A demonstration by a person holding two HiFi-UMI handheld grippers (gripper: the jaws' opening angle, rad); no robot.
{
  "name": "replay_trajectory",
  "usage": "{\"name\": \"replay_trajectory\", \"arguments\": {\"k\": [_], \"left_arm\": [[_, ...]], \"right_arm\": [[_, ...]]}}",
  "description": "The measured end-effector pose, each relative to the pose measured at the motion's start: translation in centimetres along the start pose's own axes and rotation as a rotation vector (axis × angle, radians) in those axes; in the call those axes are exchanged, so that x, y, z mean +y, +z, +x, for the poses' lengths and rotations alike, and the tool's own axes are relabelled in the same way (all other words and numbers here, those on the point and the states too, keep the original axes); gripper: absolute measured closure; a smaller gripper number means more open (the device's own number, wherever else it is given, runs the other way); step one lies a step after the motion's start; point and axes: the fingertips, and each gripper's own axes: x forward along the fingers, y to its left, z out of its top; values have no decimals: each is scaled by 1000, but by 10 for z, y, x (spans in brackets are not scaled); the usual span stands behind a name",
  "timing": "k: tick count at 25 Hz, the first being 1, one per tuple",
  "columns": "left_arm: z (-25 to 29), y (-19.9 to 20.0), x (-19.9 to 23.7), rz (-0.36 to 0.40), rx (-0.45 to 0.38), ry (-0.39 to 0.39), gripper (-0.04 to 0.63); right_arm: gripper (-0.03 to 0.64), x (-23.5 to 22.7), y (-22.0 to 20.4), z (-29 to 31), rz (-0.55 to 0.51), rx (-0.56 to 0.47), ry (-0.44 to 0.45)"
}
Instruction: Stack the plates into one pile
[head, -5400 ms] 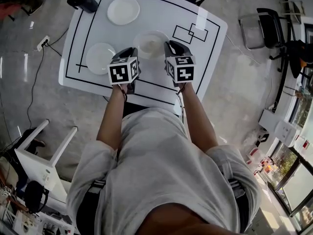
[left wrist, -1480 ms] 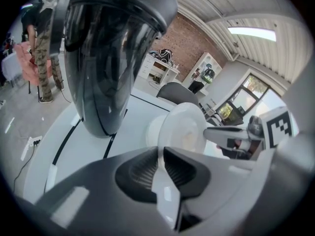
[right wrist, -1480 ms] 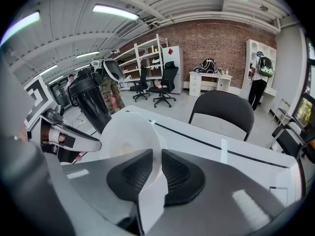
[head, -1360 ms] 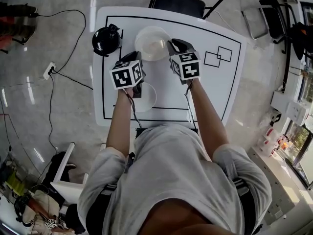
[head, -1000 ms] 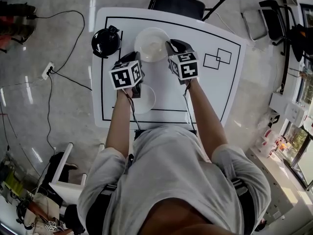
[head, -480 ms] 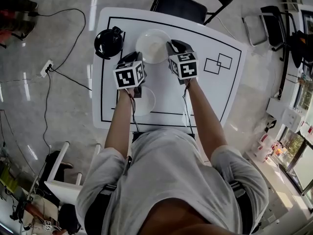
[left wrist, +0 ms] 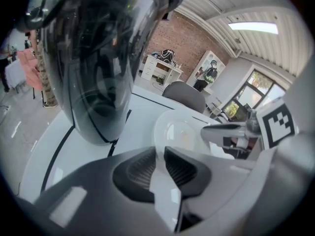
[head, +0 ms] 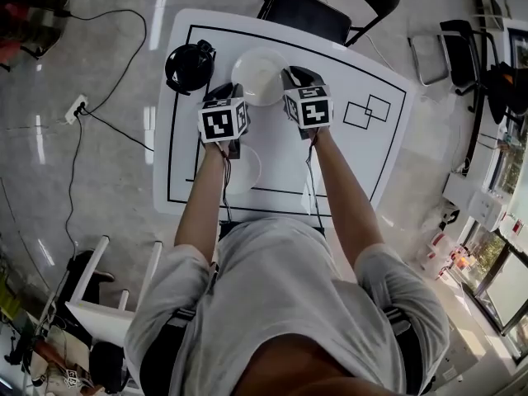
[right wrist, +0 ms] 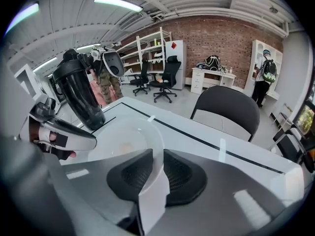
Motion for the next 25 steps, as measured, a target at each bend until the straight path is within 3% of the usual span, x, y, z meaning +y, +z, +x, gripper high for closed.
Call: {"name": "replay_trajectory", "arguments": {"k": [7,11,13,17,20,25], "left_arm": [[0,4,0,101,-25,37,529],[-15,9,9,103,-119,106,480],[-28,7,12,87,-157,118,490],[-64,-5,1,85,-214,88,592],[-95,-19,-14,111,-260,79,592],[-141,-50,-31,123,-306,115,593]], "right_arm": [[543,-3,-2,1,7,-47,-26],[439,-4,-5,-5,35,-47,-25],[451,-2,-4,-17,43,-73,-24],[536,19,-5,-50,37,-141,31],[617,42,-17,-76,5,-172,104],[618,81,-28,-124,-63,-284,192]]}}
